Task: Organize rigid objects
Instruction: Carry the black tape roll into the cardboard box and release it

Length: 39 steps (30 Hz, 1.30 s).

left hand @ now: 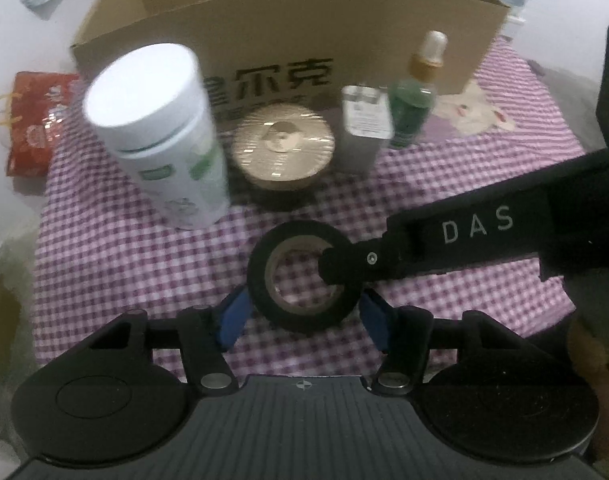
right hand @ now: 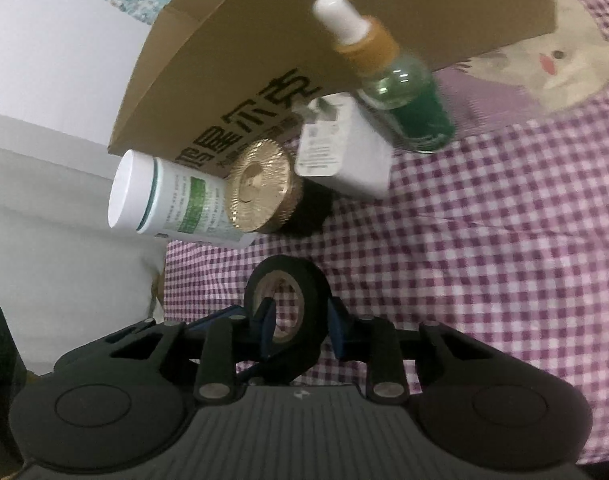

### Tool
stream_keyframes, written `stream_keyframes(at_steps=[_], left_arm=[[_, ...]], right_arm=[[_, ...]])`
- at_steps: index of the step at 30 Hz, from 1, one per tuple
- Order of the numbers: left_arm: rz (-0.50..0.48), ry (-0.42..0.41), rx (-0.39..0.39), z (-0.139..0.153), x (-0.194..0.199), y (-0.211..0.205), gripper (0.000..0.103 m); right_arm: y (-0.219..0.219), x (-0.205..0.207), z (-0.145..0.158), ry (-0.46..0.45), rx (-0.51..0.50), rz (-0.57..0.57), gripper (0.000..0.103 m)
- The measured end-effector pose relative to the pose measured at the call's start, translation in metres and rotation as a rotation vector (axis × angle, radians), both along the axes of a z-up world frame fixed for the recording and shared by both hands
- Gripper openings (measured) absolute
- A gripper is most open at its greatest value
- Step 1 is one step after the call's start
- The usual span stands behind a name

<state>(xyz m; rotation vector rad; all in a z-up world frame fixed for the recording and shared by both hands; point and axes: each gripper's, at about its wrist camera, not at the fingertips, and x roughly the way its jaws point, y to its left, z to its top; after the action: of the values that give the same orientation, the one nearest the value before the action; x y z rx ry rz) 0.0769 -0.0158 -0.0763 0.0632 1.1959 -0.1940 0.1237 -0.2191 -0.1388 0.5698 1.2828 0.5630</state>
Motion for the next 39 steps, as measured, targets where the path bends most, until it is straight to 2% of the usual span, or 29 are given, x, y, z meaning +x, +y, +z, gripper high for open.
stream_keyframes(at_steps=[7, 14, 22, 23, 33, 39], left_arm=[[-0.105, 0.017, -0.078, 0.001, -0.014, -0.027, 0.060], [-0.137, 0.015, -0.063, 0.002, -0.012, -0.035, 0.063], [-0.148, 0.024, -0.038, -0.005, 0.001, -0.035, 0.069], [-0.149, 0.024, -0.040, -0.006, 0.002, -0.037, 0.069], [-0.161, 0.020, -0.025, -0.010, 0.002, -0.045, 0.065], [-0.159, 0.018, -0.017, -0.008, 0.001, -0.045, 0.064]], right_arm=[[-0.037, -0.018, 0.003, 0.004, -0.044, -0.058, 0.030], [-0.055, -0.026, 0.011, -0.026, -0.087, -0.106, 0.030], [-0.030, -0.022, 0.011, -0.048, -0.129, -0.067, 0.031], [-0.029, -0.021, 0.011, -0.040, -0.113, -0.032, 0.030], [-0.024, -0.019, 0.009, -0.106, -0.170, 0.001, 0.030], [-0.025, -0.021, 0.008, -0.114, -0.174, -0.007, 0.024]])
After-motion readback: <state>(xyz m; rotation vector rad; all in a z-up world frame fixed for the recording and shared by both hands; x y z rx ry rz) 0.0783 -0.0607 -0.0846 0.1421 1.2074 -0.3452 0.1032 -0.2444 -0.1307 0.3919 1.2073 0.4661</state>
